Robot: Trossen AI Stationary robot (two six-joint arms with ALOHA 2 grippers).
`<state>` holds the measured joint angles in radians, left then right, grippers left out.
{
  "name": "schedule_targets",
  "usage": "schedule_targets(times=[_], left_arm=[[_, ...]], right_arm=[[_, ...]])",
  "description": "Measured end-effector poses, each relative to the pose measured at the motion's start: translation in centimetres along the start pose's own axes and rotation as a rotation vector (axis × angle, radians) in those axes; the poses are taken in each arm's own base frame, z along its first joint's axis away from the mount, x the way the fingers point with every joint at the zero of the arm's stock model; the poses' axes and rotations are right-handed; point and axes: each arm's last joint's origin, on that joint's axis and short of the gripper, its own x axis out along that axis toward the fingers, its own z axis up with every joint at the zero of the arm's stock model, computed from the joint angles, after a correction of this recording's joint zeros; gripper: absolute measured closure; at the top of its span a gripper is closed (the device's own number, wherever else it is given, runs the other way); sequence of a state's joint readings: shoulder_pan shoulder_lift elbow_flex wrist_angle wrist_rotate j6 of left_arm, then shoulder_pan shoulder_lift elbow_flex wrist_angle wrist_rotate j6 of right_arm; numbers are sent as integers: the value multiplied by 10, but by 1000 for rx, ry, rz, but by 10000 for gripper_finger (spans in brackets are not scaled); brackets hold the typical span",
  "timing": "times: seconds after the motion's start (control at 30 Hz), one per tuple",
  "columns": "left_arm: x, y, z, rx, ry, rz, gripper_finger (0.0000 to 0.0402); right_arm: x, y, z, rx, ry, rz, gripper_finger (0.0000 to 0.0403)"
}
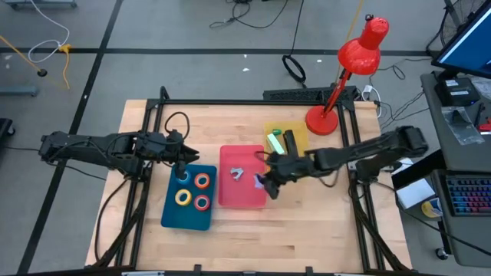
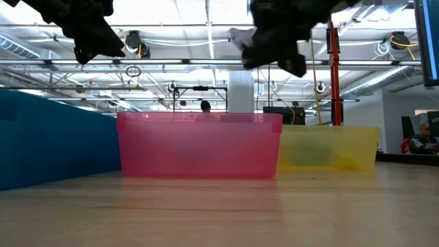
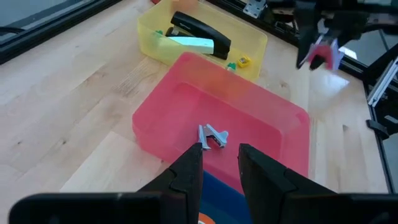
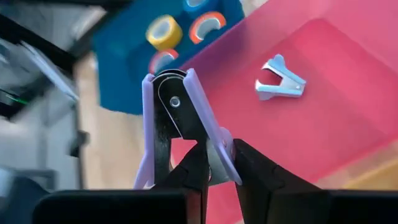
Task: Pick and place Stapler, Stapler remover, tape
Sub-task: Put the purple staple remover into the yellow bin
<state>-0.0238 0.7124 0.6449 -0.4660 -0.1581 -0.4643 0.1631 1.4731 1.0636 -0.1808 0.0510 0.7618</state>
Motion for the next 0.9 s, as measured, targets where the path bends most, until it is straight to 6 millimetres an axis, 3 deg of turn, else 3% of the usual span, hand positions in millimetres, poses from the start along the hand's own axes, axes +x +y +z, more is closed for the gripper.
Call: schedule_targets(times=[0.33, 0.5, 0.73, 0.9], left_arm=[[-10, 2, 2, 54, -46, -11, 298], [-19, 3, 2, 76, -70, -20, 298], [-24, 4, 2, 108, -92, -26, 298], [-23, 5, 1, 119, -78, 2, 298]], right_arm=[[63, 14, 32, -187, 219, -200, 359], [90, 2, 33, -209, 298, -269, 359], [106, -18, 22, -219, 405, -351, 359], [108, -19, 20, -264, 435, -327, 358]])
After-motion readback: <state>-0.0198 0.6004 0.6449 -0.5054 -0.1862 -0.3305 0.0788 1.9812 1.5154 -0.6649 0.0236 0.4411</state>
